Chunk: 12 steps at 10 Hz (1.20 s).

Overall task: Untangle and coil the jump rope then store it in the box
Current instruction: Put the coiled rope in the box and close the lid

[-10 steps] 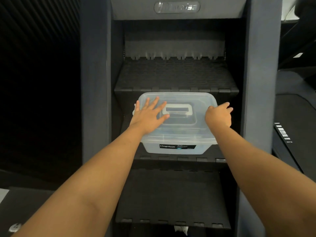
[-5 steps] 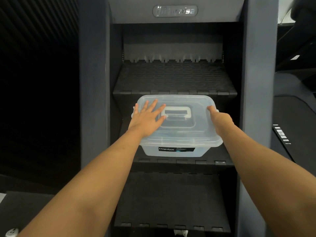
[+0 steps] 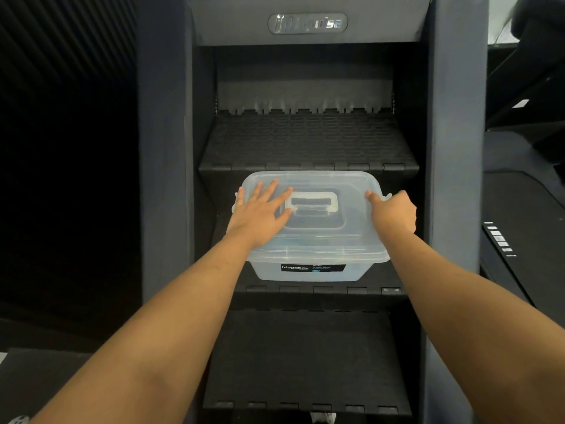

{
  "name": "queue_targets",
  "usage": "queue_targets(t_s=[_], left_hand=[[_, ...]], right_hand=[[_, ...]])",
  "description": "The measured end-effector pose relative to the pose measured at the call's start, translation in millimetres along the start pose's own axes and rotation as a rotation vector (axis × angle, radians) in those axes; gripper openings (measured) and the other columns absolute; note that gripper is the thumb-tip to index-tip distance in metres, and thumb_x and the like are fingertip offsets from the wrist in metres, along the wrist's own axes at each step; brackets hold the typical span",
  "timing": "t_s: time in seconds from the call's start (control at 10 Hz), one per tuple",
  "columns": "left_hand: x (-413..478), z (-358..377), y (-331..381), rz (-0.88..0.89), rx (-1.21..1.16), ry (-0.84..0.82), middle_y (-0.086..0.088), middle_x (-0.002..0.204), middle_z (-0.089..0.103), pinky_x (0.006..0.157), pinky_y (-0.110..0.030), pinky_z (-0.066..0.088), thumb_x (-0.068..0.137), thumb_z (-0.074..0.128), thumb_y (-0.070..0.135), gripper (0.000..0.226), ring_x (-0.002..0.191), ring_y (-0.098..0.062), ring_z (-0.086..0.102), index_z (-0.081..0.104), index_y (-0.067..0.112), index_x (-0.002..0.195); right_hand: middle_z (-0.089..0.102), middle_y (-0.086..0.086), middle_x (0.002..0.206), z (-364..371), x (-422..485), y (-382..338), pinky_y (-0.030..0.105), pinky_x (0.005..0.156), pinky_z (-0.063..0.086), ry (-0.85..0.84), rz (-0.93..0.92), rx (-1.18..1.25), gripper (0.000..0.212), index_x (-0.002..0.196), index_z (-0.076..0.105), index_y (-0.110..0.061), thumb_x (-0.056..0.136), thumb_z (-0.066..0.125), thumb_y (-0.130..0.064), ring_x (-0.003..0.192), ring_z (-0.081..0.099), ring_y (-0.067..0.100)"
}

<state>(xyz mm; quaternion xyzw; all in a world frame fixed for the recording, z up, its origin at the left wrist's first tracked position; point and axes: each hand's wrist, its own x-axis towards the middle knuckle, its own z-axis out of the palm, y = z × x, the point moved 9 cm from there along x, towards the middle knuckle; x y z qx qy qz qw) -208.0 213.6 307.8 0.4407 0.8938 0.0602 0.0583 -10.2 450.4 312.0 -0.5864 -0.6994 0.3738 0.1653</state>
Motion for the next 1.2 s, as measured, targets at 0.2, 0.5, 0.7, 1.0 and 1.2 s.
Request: queue_targets(t_s=[0.2,0.5,0.7,1.0,1.2], left_hand=[[0,1,-1,-0.003,-0.004,0.001,0.006,0.175,-0.003,0.127,-0.06,-0.007,0.106,0.016,0.063,0.06,0.161,-0.026,-0.006,0.006,0.048,0.163],[0,1,0,0.001,0.006,-0.003,0.006,0.175,-0.004,0.127,-0.059,-0.007,0.106,0.015,0.063,0.06,0.161,-0.026,-0.006,0.005,0.048,0.163],[10,0,-4,-0.085,-0.088,-0.08,0.007,0.174,-0.01,0.124,-0.064,-0.012,0.1,0.006,0.075,0.07,0.161,-0.027,-0.013,-0.007,0.047,0.162],[20,4,9,-0.112,0.002,-0.122,0.012,0.172,-0.018,0.118,-0.072,-0.017,0.094,0.004,0.082,0.074,0.156,-0.039,-0.024,-0.009,0.052,0.16],[16,-11,12,-0.098,0.006,-0.21,0.009,0.171,-0.024,0.117,-0.074,-0.015,0.101,0.002,0.072,0.066,0.154,-0.037,-0.029,-0.015,0.048,0.16]], right_hand=[[0.065,0.013,0.122,2,1,-3,0.04,0.07,0.05,0.002,-0.04,-0.023,0.06,0.137,0.05,-0.009,0.095,0.064,-0.049,0.104,0.066,0.033],[0.064,0.015,0.126,12,2,-12,0.039,0.07,0.052,0.042,-0.144,-0.145,0.052,0.148,0.041,-0.012,0.105,0.05,-0.038,0.1,0.066,0.03],[0.018,0.008,0.169,51,-32,-58,0.052,0.126,0.006,-0.002,-0.627,-0.503,0.061,0.163,0.015,-0.02,0.108,0.032,-0.04,0.157,0.007,0.031],[-0.016,-0.001,0.17,94,-51,-61,0.052,0.124,-0.012,-0.326,-0.735,-0.829,0.068,0.162,-0.01,-0.031,0.104,0.006,-0.061,0.155,-0.021,0.024],[-0.019,0.005,0.169,68,-54,-71,0.048,0.126,-0.01,-0.237,-0.716,-0.739,0.076,0.161,-0.015,-0.019,0.104,0.012,-0.062,0.154,-0.022,0.029]])
